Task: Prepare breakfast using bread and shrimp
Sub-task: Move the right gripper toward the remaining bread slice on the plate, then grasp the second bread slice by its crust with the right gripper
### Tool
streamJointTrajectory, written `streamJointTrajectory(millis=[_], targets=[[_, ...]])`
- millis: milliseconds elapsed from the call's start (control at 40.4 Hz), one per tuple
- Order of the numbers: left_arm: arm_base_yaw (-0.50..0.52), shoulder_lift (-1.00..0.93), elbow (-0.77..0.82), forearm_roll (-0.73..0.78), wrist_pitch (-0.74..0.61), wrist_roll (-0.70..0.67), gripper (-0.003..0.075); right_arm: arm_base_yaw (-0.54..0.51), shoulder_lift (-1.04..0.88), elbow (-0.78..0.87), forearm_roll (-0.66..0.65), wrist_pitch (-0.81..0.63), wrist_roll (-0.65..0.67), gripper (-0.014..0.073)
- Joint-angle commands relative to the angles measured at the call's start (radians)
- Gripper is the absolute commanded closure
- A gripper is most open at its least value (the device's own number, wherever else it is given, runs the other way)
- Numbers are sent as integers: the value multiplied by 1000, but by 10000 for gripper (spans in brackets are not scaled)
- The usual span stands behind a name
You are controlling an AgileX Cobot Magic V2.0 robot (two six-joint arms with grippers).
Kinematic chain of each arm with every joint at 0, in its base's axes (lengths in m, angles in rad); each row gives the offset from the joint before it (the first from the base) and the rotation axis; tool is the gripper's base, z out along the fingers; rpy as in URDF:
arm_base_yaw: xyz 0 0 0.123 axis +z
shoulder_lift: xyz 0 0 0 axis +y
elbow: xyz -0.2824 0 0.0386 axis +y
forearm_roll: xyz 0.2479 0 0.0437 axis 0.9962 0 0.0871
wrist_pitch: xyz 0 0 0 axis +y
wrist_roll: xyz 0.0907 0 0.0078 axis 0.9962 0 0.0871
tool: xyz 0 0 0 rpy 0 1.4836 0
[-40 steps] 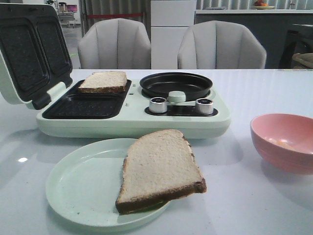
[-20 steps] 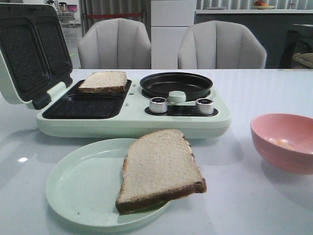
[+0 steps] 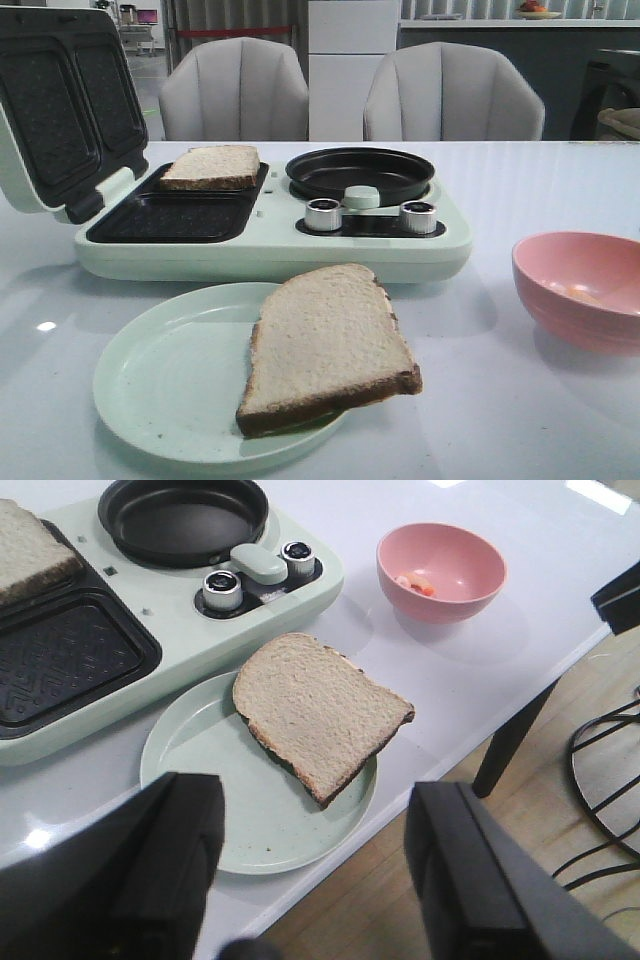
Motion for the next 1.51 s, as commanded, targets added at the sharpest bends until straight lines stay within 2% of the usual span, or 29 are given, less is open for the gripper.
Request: streamJointTrajectory(millis=[0, 198, 446, 595, 842, 1090, 1164, 1363, 1486], targets=[[-9, 0, -27, 12, -70, -11, 267, -1, 63, -13, 176, -32, -142, 36], [-9, 0, -27, 12, -70, -11, 267, 37, 220, -13, 291, -64, -282, 36], [-9, 0, -27, 12, -70, -11, 267, 235, 407, -33, 361, -252, -300, 36], [-9, 0, -27, 12, -70, -11, 267, 328, 530, -116, 393, -289, -300, 36], [-9, 0, -27, 12, -70, -11, 267, 349, 717, -268, 420, -271, -300, 36], [-9, 0, -27, 12, -70, -11, 267, 359, 864, -338, 420, -224, -300, 39], [-9, 0, -27, 12, -70, -11, 267, 359, 882, -339, 420, -224, -300, 78], [-9, 0, -27, 12, -70, -11, 267, 359, 876, -339, 417, -226, -319, 356], [-9, 0, -27, 12, -70, -11, 267, 359, 876, -339, 417, -226, -326, 443]])
